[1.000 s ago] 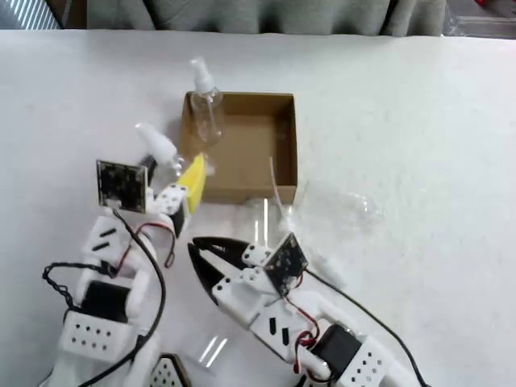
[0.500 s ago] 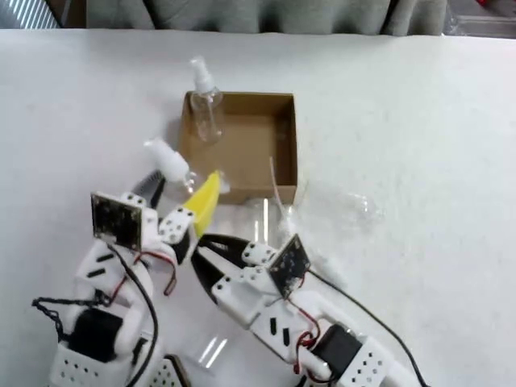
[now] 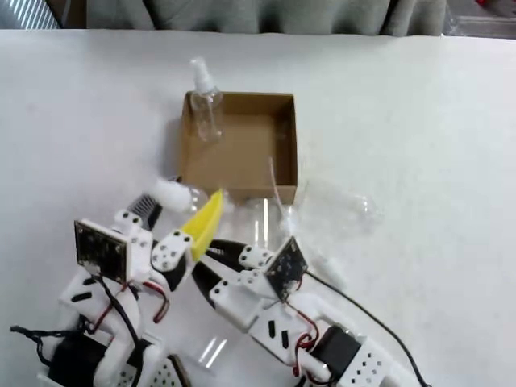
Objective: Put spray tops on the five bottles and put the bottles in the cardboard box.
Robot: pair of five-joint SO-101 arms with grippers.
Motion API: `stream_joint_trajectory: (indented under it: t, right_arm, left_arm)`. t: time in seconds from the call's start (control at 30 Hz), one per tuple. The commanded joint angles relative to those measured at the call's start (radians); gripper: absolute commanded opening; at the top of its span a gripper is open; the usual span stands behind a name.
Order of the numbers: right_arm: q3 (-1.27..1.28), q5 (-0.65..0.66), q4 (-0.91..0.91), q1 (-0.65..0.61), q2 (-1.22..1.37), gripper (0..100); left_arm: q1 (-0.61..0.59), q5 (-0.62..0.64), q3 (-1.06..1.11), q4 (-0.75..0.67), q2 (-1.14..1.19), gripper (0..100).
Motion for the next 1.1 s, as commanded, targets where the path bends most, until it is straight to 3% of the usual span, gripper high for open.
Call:
stream_joint_trajectory:
  t: [0.0,0.2,0.37,0.5,0.63,0.9,1.07]
  right_arm:
    - [0.011,0.011,-0.019,0.008,-0.01,1.5]
    - [0.011,0.011,-0.012,0.015,-0.01,1.5]
    - [0.011,0.012,0.056,0.016,-0.018,1.5]
    - [0.011,0.012,0.082,0.016,-0.018,1.5]
    - [0.011,0.02,0.16,0.018,-0.018,1.5]
    - [0.008,0.117,0.28,0.064,-0.019,1.5]
    - [0.008,0.118,0.282,0.064,-0.012,1.5]
  left_arm:
    - [0.028,0.008,-0.057,0.031,-0.025,2]
    - [0.012,0.006,-0.005,-0.031,-0.027,2]
    - [-0.13,0.006,0.124,-0.232,-0.027,2]
    - [-0.185,0.006,0.173,-0.292,-0.027,2]
    - [-0.242,0.008,0.153,-0.273,-0.025,2]
    - [-0.346,0.008,0.037,-0.023,-0.013,2]
    - [-0.371,0.008,0.017,-0.034,0.222,2]
